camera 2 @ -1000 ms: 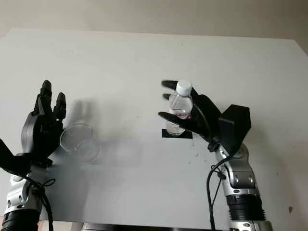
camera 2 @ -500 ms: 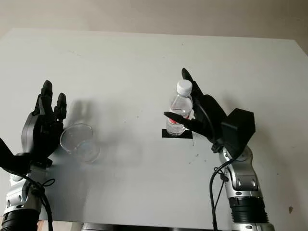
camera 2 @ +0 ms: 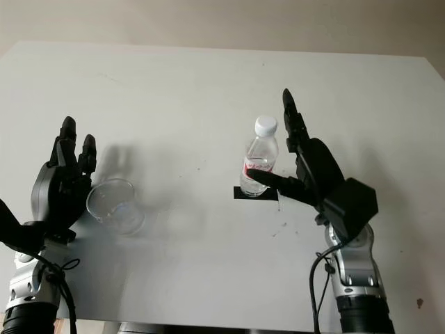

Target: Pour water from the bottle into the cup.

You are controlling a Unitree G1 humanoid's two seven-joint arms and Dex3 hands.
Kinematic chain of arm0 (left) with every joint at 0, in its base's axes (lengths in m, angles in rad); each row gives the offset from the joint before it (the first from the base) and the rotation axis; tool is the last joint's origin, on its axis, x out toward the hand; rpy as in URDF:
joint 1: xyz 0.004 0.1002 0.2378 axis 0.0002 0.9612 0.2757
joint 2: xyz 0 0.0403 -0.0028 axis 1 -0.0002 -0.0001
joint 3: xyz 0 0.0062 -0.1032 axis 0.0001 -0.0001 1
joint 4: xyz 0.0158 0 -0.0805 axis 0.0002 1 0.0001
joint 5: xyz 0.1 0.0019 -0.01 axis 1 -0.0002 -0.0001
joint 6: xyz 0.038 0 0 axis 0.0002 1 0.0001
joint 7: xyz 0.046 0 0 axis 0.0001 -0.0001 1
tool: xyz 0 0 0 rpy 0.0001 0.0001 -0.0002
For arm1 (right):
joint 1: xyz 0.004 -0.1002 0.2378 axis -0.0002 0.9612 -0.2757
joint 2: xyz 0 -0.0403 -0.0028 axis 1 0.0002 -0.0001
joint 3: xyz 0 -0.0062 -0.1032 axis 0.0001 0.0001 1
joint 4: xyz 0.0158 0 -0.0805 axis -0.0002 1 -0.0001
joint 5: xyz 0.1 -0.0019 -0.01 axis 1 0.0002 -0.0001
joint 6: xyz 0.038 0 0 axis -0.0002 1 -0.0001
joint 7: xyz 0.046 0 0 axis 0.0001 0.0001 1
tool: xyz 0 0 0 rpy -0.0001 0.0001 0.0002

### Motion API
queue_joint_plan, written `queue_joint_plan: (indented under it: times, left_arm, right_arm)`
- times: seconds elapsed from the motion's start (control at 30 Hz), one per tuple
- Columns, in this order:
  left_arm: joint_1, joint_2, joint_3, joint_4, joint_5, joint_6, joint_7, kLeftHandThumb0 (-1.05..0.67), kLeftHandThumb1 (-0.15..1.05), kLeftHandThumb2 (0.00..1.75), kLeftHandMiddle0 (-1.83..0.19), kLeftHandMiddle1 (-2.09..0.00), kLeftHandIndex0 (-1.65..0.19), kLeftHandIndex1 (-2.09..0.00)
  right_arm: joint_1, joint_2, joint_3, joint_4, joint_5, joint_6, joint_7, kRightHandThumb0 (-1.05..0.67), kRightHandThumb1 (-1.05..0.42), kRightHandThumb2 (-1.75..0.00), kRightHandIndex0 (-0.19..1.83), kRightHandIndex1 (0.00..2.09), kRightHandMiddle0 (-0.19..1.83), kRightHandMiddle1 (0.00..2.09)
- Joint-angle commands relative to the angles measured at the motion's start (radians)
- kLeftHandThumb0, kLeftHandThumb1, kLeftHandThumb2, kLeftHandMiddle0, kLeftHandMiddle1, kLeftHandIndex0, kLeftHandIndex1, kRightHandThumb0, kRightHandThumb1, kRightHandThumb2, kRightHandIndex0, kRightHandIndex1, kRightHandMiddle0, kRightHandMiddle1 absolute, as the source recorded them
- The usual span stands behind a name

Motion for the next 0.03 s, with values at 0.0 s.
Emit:
queue_joint_plan:
  times: [0.0]
  left_arm:
    - [0.005,0.001,0.000,0.008,0.006,-0.012,-0.003,-0.82,1.05,0.58,0.19,-0.01,0.19,0.00]
  right_arm:
    - [0.029,0.019,-0.004,-0.023,0.006,-0.019,-0.017,-0.92,-0.93,-0.06,-0.19,0.00,-0.19,0.00]
